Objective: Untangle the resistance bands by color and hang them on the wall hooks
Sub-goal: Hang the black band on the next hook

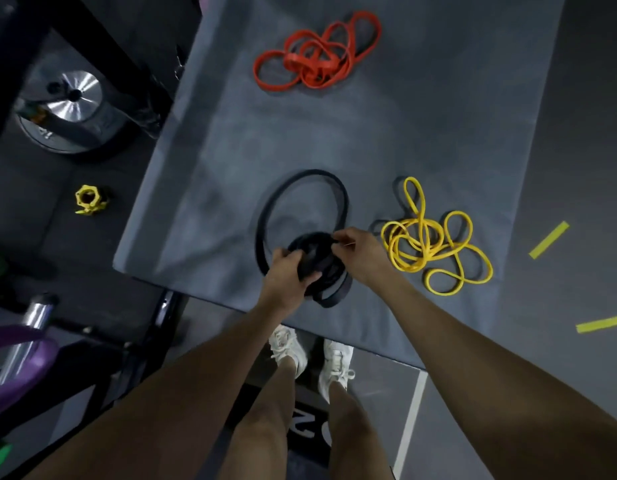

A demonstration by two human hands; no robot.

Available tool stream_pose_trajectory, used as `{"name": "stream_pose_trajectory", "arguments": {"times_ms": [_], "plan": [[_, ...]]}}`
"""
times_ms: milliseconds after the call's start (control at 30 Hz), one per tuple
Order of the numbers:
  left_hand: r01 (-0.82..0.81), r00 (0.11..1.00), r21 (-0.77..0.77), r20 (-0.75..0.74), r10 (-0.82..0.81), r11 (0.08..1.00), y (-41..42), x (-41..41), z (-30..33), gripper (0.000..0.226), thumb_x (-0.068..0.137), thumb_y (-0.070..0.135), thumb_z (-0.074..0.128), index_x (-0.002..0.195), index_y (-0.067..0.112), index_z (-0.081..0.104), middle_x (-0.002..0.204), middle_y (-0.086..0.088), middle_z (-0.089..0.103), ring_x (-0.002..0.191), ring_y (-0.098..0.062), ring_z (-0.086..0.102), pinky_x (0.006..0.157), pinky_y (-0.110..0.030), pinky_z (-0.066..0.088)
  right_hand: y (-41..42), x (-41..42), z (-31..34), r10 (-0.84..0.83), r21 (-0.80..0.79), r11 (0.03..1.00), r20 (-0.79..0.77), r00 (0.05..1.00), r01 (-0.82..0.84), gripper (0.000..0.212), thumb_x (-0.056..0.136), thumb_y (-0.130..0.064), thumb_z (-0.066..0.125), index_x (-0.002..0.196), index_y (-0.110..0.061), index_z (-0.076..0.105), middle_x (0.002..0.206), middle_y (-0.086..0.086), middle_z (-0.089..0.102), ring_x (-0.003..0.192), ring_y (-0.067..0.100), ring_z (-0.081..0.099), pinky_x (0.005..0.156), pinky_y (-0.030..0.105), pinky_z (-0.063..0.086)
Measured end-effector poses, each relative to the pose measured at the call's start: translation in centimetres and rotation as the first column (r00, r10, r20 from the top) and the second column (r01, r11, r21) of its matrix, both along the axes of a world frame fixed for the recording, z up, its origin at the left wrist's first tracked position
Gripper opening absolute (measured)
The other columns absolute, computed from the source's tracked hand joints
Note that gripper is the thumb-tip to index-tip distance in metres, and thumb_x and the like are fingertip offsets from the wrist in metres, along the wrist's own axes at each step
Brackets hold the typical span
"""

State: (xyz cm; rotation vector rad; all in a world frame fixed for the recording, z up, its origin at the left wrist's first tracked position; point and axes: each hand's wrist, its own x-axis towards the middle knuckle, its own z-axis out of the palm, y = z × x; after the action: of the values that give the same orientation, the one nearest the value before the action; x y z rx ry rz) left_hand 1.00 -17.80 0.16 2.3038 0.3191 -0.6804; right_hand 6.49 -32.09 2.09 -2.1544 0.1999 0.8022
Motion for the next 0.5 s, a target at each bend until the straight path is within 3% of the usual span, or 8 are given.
{"name": "stream_pose_trajectory", "arguments": {"times_ms": [33,133,233,267,300,400,500], "plan": [[-0.025,1.0,-0.029,0.017,0.026,0.999,0.2,0.3,0.8,0.026,0.084,0.025,0.066,0.095,0.003,0.057,0.102,-0.019,0.051,0.086,-0.021,0.048,0.079,-0.022,0.036,0.2,0.1,1.0,0.024,0.012,1.0,0.01,1.0,-0.024,0.032,0.089,-0.009,0.053,0.12,-0.006,0.058,0.118,0.011,0.064,0.11,0.024,0.059,0.089,0.025,0.042],[-0.11,0.991,-0.114,0.067,0.118,0.987,0.9,1.6,4.6,0.022,0.081,0.023,0.07,0.075,0.013,0.05,0.085,-0.013,0.051,0.071,-0.018,0.047,0.072,-0.033,0.041,1.2,0.9,4.9,0.068,0.064,0.995,0.048,0.996,-0.071,0.039,0.085,-0.001,0.049,0.123,-0.009,0.055,0.106,0.01,0.064,0.101,0.022,0.06,0.086,0.026,0.044],[-0.145,0.971,-0.16,0.166,0.172,0.976,2.1,3.0,9.7,0.023,0.082,0.021,0.069,0.087,0.001,0.058,0.09,-0.016,0.053,0.078,-0.026,0.054,0.065,-0.026,0.042,2.4,2.6,9.9,0.108,0.112,0.986,0.121,0.987,-0.122,0.048,0.078,0.006,0.052,0.124,-0.007,0.054,0.095,0.004,0.056,0.088,0.017,0.054,0.083,0.029,0.044],[-0.133,0.97,-0.164,0.181,0.162,0.978,2.6,3.7,11.6,0.026,0.083,0.022,0.068,0.091,-0.002,0.059,0.092,-0.016,0.052,0.08,-0.027,0.054,0.062,-0.018,0.041,2.8,3.3,11.9,0.123,0.113,0.983,0.157,0.98,-0.142,0.05,0.076,0.008,0.054,0.123,-0.006,0.053,0.096,0.004,0.055,0.087,0.017,0.053,0.081,0.028,0.044],[-0.119,0.969,-0.152,0.198,0.148,0.981,3.2,4.4,13.7,0.027,0.085,0.023,0.067,0.094,-0.002,0.058,0.092,-0.014,0.049,0.08,-0.024,0.051,0.056,-0.011,0.036,3.3,4.1,13.8,0.139,0.113,0.98,0.193,0.971,-0.163,0.051,0.075,0.009,0.056,0.123,-0.005,0.052,0.097,0.005,0.054,0.087,0.018,0.053,0.079,0.028,0.043],[-0.126,0.954,-0.16,0.252,0.164,0.979,4.9,6.4,20.1,0.022,0.086,0.027,0.064,0.088,0.007,0.055,0.087,-0.01,0.045,0.075,-0.025,0.049,0.053,-0.018,0.026,5.2,6.3,19.8,0.181,0.1,0.97,0.306,0.935,-0.22,0.057,0.077,0.006,0.061,0.131,-0.008,0.046,0.108,0.009,0.053,0.09,0.02,0.053,0.077,0.023,0.041],[-0.083,0.927,-0.211,0.341,0.153,0.974,6.8,7.9,27.0,0.021,0.085,0.024,0.065,0.075,0.013,0.05,0.07,-0.004,0.047,0.062,-0.023,0.052,0.053,-0.018,0.031,7.5,8.0,26.0,0.204,0.116,0.952,0.454,0.867,-0.284,0.057,0.08,0.006,0.06,0.134,-0.005,0.044,0.123,0.012,0.054,0.109,0.023,0.054,0.092,0.028,0.044]]}}
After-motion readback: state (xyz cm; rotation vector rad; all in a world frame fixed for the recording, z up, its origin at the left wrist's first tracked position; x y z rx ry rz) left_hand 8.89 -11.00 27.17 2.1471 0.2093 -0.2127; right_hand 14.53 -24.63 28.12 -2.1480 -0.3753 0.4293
